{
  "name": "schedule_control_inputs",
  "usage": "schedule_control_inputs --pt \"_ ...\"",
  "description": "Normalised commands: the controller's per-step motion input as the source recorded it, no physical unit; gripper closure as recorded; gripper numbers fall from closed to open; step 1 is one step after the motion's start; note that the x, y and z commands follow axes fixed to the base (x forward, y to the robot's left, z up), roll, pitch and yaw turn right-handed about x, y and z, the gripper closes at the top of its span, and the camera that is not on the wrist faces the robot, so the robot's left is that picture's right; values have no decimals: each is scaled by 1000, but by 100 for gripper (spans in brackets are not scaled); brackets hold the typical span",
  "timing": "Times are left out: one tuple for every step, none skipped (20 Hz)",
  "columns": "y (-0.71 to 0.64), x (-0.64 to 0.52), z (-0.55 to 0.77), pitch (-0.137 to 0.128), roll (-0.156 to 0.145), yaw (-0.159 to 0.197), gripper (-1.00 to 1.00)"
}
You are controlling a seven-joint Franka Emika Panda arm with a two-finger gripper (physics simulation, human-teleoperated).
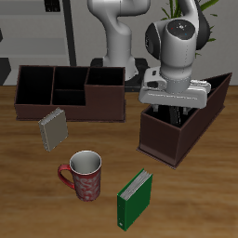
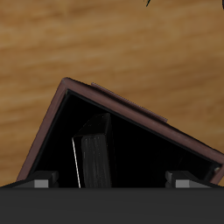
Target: Place the black book into the left desk caddy's right compartment
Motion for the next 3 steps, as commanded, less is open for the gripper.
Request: schedule_control_inputs --pt "42 -110 87 -7 27 -2 -100" --pt "73 -56 55 -18 4 -4 -100" --pt "7 -353 213 -24 74 -33 -100"
